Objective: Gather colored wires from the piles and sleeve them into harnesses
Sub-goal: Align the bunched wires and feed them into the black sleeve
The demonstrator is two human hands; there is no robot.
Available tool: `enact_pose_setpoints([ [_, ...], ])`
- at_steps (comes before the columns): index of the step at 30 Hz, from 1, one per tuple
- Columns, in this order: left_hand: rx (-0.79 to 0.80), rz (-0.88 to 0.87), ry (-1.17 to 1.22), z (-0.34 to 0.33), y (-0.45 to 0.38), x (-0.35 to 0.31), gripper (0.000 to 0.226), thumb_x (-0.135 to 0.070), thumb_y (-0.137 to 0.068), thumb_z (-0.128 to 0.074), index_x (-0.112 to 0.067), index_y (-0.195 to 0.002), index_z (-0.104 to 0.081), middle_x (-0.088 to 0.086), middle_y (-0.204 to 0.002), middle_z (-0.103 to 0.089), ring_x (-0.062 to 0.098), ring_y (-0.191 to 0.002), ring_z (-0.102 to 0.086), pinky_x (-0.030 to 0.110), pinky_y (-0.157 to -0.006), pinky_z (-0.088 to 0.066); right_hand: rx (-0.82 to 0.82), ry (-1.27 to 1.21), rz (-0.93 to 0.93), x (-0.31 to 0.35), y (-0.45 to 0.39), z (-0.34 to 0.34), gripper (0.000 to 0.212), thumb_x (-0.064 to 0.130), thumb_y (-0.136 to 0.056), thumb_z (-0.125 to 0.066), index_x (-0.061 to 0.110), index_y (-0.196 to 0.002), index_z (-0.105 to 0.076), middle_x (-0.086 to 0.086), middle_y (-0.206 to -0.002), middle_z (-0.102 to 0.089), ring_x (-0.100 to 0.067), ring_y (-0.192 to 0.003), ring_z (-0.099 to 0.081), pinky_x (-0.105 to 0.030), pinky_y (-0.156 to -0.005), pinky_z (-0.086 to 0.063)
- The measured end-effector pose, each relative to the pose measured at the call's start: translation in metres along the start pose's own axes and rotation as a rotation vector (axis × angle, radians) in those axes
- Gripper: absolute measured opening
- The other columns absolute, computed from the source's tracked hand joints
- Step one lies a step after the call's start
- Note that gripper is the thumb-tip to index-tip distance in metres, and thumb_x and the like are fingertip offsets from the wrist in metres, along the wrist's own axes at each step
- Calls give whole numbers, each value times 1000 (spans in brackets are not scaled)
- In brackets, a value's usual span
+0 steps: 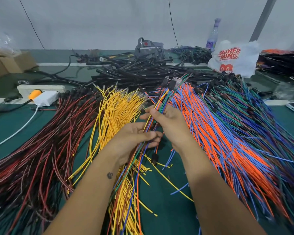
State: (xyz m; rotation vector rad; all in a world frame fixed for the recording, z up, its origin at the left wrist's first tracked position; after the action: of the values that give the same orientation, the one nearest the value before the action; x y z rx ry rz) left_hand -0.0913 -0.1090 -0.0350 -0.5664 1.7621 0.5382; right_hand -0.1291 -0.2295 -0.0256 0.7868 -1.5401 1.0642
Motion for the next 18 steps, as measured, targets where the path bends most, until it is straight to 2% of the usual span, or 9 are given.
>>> enact_pose_setpoints([
  [2, -44, -25, -4, 2, 0, 1, 15, 9, -84, -59, 4, -96, -67, 12, -81, -71, 15, -70, -68, 22, -66, -57, -25, 68, 34, 3, 0, 1, 9, 22, -97, -58, 21, -90, -64, -4, -85, -75, -18, -73, -69, -38, -60, -53],
  [4, -86, -16, -44, 5, -1, 2, 16, 5, -84, -62, 3, -98, -69, 15, -84, -70, 19, -71, -68, 24, -65, -57, -71, 141, 74, 5, 1, 2, 10, 22, -96, -60, 21, -87, -64, -4, -82, -72, -17, -72, -65, -38, -65, -52],
  [7, -105, 8, -88, 7, -1, 0, 17, -2, -87, -62, 0, -101, -71, 15, -86, -71, 19, -71, -68, 24, -62, -55, -134, 239, 118, 5, 1, 6, 19, 23, -94, -61, 4, -92, -65, -17, -88, -67, -30, -77, -56, -36, -74, -43],
  [8, -107, -2, -92, 7, -2, 0, 17, -2, -88, -61, 0, -102, -71, 13, -86, -72, 18, -71, -68, 23, -63, -54, -137, 244, 123, 5, 1, 7, 20, 23, -94, -61, 3, -94, -65, -15, -88, -68, -27, -76, -56, -31, -72, -41],
  [10, -118, -55, -113, 6, -2, -3, 18, 1, -88, -59, 0, -102, -71, 9, -86, -73, 15, -73, -69, 20, -65, -53, -126, 231, 121, 7, 1, 7, 11, 21, -95, -61, 19, -86, -66, 8, -71, -66, -6, -62, -55, -19, -63, -42],
  [11, -132, -96, -135, 6, -1, -4, 18, 2, -88, -59, 0, -102, -71, 7, -85, -74, 13, -74, -69, 17, -65, -52, -126, 231, 112, 6, 0, 6, 15, 21, -95, -60, 24, -80, -63, 12, -61, -61, -2, -54, -51, -15, -57, -40],
  [13, -167, -165, -165, 6, 1, -6, 18, 3, -88, -58, 2, -102, -70, 2, -80, -74, 8, -72, -69, 13, -64, -50, -153, 238, 72, 3, -2, 8, 19, 24, -95, -60, 22, -76, -57, 5, -54, -54, -4, -43, -47, -17, -49, -37],
  [15, -191, -191, -165, 5, 4, -7, 14, 0, -90, -58, -1, -97, -71, -2, -73, -72, 6, -66, -67, 13, -61, -50, -179, 203, 30, 0, -3, 10, 22, 27, -95, -61, 14, -78, -53, -10, -61, -49, -7, -40, -46, -25, -50, -36],
  [18, -218, -111, -114, 5, 4, -7, 16, -9, -94, -56, -6, -93, -72, 0, -71, -71, 11, -66, -68, 19, -61, -54, -205, 105, -22, -3, -4, 12, 21, 27, -94, -61, 13, -81, -55, -14, -68, -51, -7, -39, -47, -24, -45, -35],
])
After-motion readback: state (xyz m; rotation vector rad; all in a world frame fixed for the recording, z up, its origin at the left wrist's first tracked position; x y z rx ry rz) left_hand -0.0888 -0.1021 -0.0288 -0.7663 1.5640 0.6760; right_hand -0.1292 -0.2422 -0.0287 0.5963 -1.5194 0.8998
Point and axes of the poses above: each hand's wrist, its own y-axis away from the middle knuckle, its own z-axis out of the back of the hand, x = y × z, the point moved 3 cm from there along -y, towards the middle knuckle
